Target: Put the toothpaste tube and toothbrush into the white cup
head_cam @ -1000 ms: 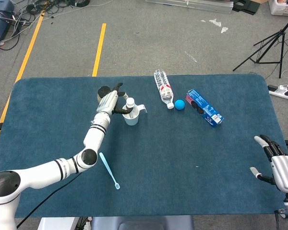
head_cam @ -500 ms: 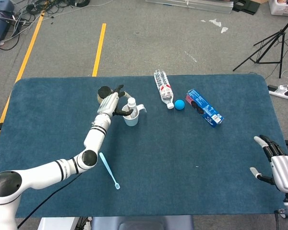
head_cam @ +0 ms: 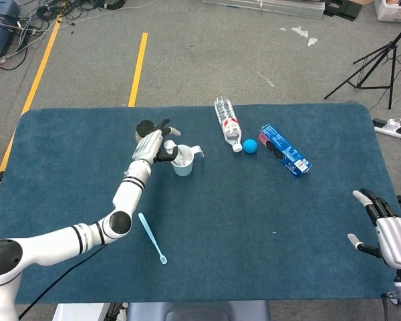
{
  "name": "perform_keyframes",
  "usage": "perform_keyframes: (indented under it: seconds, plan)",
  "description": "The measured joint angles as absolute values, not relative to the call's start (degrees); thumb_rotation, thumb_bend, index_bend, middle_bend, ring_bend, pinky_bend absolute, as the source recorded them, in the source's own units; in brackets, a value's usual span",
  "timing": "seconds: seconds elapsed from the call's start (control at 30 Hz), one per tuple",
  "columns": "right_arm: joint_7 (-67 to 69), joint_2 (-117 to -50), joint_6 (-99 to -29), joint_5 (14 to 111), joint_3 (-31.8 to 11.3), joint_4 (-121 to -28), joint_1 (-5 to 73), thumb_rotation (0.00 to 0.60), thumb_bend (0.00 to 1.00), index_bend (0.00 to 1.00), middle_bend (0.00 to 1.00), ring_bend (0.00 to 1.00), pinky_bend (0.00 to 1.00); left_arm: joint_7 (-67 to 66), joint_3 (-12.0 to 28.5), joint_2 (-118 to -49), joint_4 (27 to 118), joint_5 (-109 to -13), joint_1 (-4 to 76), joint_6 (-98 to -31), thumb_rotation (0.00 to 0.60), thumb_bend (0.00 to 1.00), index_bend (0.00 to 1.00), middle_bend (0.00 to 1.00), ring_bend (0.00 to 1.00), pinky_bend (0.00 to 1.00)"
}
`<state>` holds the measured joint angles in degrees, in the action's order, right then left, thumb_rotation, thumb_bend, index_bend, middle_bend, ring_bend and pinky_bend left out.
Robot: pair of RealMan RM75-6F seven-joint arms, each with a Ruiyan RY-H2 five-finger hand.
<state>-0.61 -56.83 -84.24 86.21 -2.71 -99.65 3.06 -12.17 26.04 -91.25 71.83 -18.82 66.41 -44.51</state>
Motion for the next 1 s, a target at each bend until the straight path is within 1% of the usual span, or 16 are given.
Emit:
perform_keyframes:
  seconds: [0.37,0.53,0.67,0.7,0.77,0.8,0.83,0.87,0.9,0.93,1.0]
  plan:
    - [-1.7,-57.2,-83.6,85.8,-2.6,-99.6,3.3,0.6,0.14,0.16,0.13,0.18,0.54,-11.6,26.0,-86.3,80.7,-20.9,63.7,-47.1,0.6,0.48,0.2,0.03,0.0,0.0]
    - [-1.6,-57.1,-83.7,85.7,-2.7,-99.6,3.3,0.6,0.14,0.16,0.13,0.18,0.54,-11.5,25.4,-82.5,88.2,-23.2,61.5,-49.1,0.6,0.43,0.18,0.03,0.0,0.0]
    - [-2.0,-57.3,-83.6,85.7,-2.6,-99.6,3.3,0.6,0.14,0.16,0.13,0.18,0.54,-12.0,24.1,-78.5,95.4,-26.5,59.1,-51.6,0.6,0.43,0.17,0.03,0.0,0.01]
    - [-2.2,-57.4,-83.5,85.7,-2.6,-99.6,3.3,0.6,0.14,0.16,0.13,0.18,0.54,-12.2,23.6,-77.1,97.8,-28.0,58.1,-52.6,0.6,0.43,0.17,0.03,0.0,0.05]
    - [-2.5,-57.5,-83.4,85.6,-2.6,-99.5,3.4,0.6,0.14,0.16,0.13,0.18,0.54,-12.7,22.5,-75.0,101.1,-30.7,56.6,-54.0,0.6,0.43,0.17,0.05,0.05,0.17]
    - [-2.6,-57.6,-83.3,85.5,-2.6,-99.5,3.4,0.6,0.14,0.16,0.13,0.18,0.54,-13.0,21.7,-73.6,103.2,-32.7,55.5,-55.1,0.6,0.43,0.17,0.09,0.12,0.27]
    - [-2.7,-57.6,-83.3,85.4,-2.6,-99.5,3.4,0.6,0.14,0.16,0.13,0.18,0.54,-13.4,20.9,-72.6,104.6,-34.3,54.7,-55.9,0.6,0.43,0.17,0.16,0.23,0.4]
    - [-2.8,-57.7,-83.2,85.3,-2.7,-99.5,3.5,0.6,0.14,0.16,0.13,0.18,0.54,-13.8,20.1,-71.7,106.0,-36.0,53.9,-56.7,0.6,0.43,0.18,0.22,0.3,0.48]
    - [-2.9,-57.7,-83.2,85.2,-2.7,-99.5,3.5,0.6,0.14,0.16,0.13,0.18,0.54,-14.4,19.0,-70.4,107.7,-38.2,52.7,-57.7,0.6,0.43,0.21,0.36,0.45,0.62]
    - [-3.0,-57.7,-83.1,85.1,-2.7,-99.4,3.5,0.6,0.14,0.16,0.13,0.18,0.54,-14.7,18.1,-69.4,109.0,-40.0,51.9,-58.4,0.6,0.43,0.26,0.5,0.57,0.75]
    - [-3.2,-57.8,-83.0,84.9,-2.8,-99.4,3.6,0.6,0.14,0.16,0.13,0.18,0.54,-14.8,16.2,-67.6,111.4,-44.4,49.8,-59.5,0.6,0.44,0.37,0.71,0.77,0.93]
